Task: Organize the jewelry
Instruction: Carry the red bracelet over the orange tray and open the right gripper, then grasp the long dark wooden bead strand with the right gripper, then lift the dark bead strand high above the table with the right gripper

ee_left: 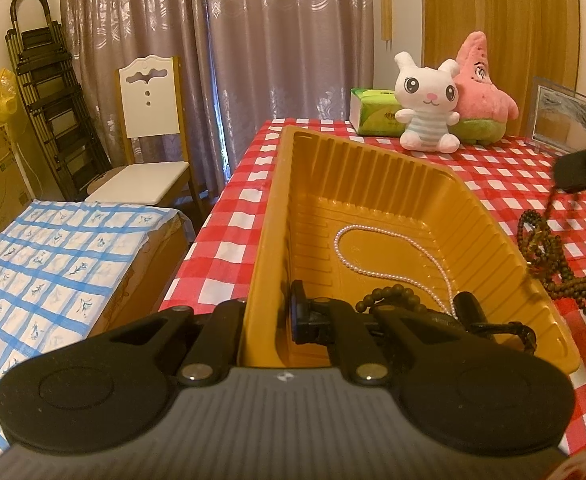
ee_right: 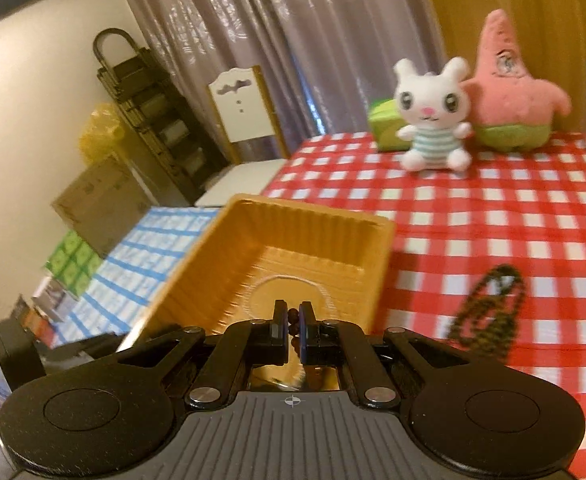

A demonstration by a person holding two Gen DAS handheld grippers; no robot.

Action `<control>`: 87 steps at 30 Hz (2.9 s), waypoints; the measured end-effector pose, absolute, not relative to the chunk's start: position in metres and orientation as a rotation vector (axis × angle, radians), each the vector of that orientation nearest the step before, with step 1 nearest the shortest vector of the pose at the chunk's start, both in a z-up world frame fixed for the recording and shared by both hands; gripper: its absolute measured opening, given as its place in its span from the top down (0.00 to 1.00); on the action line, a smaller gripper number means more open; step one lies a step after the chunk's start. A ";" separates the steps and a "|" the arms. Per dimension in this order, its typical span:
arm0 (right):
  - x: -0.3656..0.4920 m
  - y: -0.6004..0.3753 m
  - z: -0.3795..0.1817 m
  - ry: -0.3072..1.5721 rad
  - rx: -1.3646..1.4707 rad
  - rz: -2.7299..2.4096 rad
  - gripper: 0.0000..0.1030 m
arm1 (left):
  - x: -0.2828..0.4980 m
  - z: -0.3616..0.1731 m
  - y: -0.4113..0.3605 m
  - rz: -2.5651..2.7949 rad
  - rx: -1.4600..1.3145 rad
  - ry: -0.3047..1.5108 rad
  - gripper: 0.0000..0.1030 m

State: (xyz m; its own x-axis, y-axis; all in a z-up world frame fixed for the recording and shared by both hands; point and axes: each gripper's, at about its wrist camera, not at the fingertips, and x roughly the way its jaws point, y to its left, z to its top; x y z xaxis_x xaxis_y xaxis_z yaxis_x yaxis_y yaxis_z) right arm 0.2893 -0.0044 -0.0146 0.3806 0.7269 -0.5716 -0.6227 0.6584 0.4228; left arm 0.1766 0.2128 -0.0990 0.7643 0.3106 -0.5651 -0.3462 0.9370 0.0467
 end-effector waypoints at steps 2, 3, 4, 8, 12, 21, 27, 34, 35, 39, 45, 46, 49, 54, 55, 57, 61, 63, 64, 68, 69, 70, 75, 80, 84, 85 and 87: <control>0.291 0.010 -0.022 0.825 0.139 0.869 0.95 | 0.176 -0.099 0.213 0.357 -0.063 0.604 0.94; 0.291 0.015 -0.026 0.833 0.139 0.870 0.95 | 0.177 -0.099 0.212 0.357 -0.062 0.604 0.94; 0.291 0.020 -0.030 0.839 0.137 0.865 0.95 | 0.178 -0.099 0.212 0.356 -0.064 0.604 0.94; 0.293 0.031 -0.043 0.862 0.129 0.842 0.95 | 0.180 -0.099 0.212 0.354 -0.068 0.604 0.95; 0.293 0.035 -0.046 0.872 0.107 0.839 0.92 | 0.180 -0.099 0.213 0.350 -0.071 0.605 0.95; 0.282 0.014 -0.049 0.900 0.096 0.809 0.64 | 0.181 -0.099 0.214 0.346 -0.070 0.604 0.95; 0.278 -0.025 -0.064 0.950 0.087 0.711 0.63 | 0.181 -0.099 0.214 0.347 -0.069 0.605 0.95; 0.286 -0.071 -0.079 0.968 0.021 0.572 0.63 | 0.182 -0.099 0.214 0.347 -0.065 0.606 0.94; 0.288 -0.076 -0.081 0.961 -0.001 0.563 0.63 | 0.182 -0.099 0.214 0.347 -0.064 0.606 0.94; 0.296 -0.087 -0.087 0.929 -0.101 0.570 0.63 | 0.182 -0.099 0.214 0.348 -0.062 0.607 0.94; 0.304 -0.081 -0.097 0.842 -0.311 0.686 0.62 | 0.182 -0.099 0.215 0.350 -0.060 0.607 0.94; 0.305 -0.078 -0.100 0.825 -0.346 0.706 0.63 | 0.182 -0.099 0.214 0.350 -0.061 0.607 0.94; 0.308 -0.070 -0.108 0.780 -0.429 0.755 0.62 | 0.182 -0.099 0.214 0.349 -0.061 0.607 0.94; 0.316 -0.061 -0.124 0.763 -0.553 0.807 0.63 | 0.181 -0.099 0.214 0.350 -0.060 0.608 0.94; 0.317 -0.060 -0.127 0.761 -0.589 0.822 0.63 | 0.181 -0.099 0.214 0.350 -0.061 0.608 0.94; 0.319 -0.059 -0.132 0.753 -0.645 0.852 0.63 | 0.181 -0.099 0.215 0.350 -0.060 0.608 0.94; 0.326 -0.062 -0.133 0.754 -0.674 0.920 0.63 | 0.181 -0.099 0.214 0.350 -0.060 0.608 0.94; 0.334 -0.065 -0.134 0.787 -0.648 0.944 0.63 | 0.182 -0.099 0.214 0.350 -0.060 0.607 0.94; 0.338 -0.066 -0.133 0.807 -0.628 0.953 0.63 | 0.181 -0.099 0.214 0.350 -0.060 0.607 0.94; 0.344 -0.068 -0.131 0.839 -0.607 0.958 0.82 | 0.180 -0.099 0.214 0.351 -0.060 0.608 0.94; 0.345 -0.069 -0.131 0.850 -0.599 0.958 0.83 | 0.180 -0.099 0.214 0.351 -0.059 0.607 0.94; 0.343 -0.069 -0.131 0.849 -0.600 0.951 0.84 | 0.180 -0.099 0.215 0.350 -0.059 0.607 0.94; 0.329 -0.070 -0.122 0.811 -0.584 0.935 0.87 | 0.179 -0.099 0.215 0.351 -0.059 0.608 0.94; 0.323 -0.080 -0.090 0.746 -0.463 0.878 0.87 | 0.179 -0.099 0.216 0.353 -0.064 0.608 0.94; 0.322 -0.091 -0.056 0.686 -0.353 0.854 0.87 | 0.176 -0.100 0.217 0.354 -0.065 0.609 0.94; 0.322 -0.094 -0.047 0.674 -0.324 0.849 0.87 | 0.177 -0.100 0.216 0.354 -0.065 0.609 0.94; 0.324 -0.098 -0.034 0.654 -0.283 0.831 0.87 | 0.176 -0.101 0.216 0.354 -0.065 0.608 0.94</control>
State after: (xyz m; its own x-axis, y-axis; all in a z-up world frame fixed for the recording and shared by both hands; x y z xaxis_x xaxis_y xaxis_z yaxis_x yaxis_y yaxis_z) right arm 0.3242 -0.0979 -0.0343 0.4940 0.5914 -0.6374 -0.7585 0.6514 0.0166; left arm 0.1757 0.2158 -0.1006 0.7627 0.3068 -0.5693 -0.3444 0.9378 0.0440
